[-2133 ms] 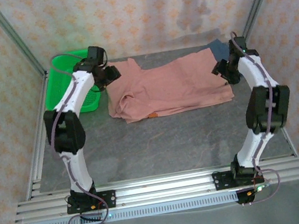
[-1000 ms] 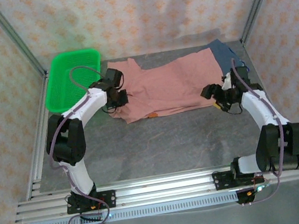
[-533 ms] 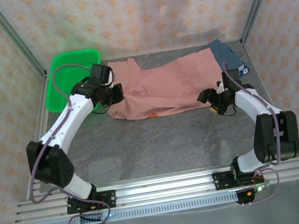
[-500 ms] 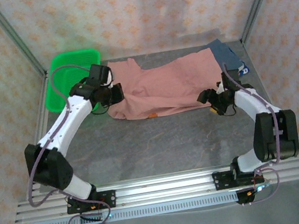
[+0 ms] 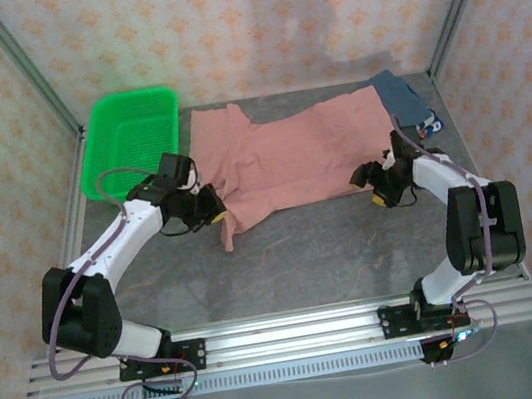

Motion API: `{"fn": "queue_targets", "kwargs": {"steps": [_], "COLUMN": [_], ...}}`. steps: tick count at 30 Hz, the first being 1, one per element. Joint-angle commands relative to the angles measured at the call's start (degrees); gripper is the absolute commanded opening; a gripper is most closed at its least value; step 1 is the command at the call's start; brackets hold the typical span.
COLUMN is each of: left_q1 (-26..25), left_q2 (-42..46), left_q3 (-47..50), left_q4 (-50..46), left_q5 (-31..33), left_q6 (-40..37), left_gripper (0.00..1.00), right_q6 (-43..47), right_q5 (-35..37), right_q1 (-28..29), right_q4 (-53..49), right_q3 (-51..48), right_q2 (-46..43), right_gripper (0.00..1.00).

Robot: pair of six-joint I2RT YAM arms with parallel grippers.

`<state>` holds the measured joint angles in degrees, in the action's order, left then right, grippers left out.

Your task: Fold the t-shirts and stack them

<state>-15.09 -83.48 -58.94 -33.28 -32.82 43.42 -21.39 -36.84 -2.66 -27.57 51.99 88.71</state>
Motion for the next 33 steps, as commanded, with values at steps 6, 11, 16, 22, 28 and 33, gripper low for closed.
{"fn": "queue_targets", "kwargs": {"steps": [6,11,16,22,28,33], "left_q1": [8.56,10.54,10.87,9.84,3.25,-0.33], "left_q2": [-7.52,-12.11,-7.3,10.32,16.47,17.01], "left_q3": [3.78,2.01,2.69,9.42,20.3,28.66], "left_q4": [11.53,10.38,8.75,-1.88,2.85,14.83], "left_q5": [-0.61,1.53,1.46,6.5,8.24,12.44], "left_q6": [-2.84,-6.38,-5.06,-6.79,-7.49,-6.21], "left_gripper": [0.0,0.02,0.51,0.62,0.6,0.55], "right_q6": [0.26,1.37,3.51,5.85,5.68,4.78], "right_q5": [0.42,0.59,0.89,2.16,1.0,-1.07], "right_q1": [0.74,0.73,0.72,0.65,-0.56,-3.65], "right_q4": [-1.08,-2.93,-5.85,-10.12,-9.88,-8.47], "right_q3": [2.03,1.45,0.95,0.73,0.75,0.92], "right_q2": [0.42,-1.02,-3.8,-5.98,-5.83,-6.11], "right_gripper": [0.73,0.73,0.74,0.74,0.75,0.75]}}
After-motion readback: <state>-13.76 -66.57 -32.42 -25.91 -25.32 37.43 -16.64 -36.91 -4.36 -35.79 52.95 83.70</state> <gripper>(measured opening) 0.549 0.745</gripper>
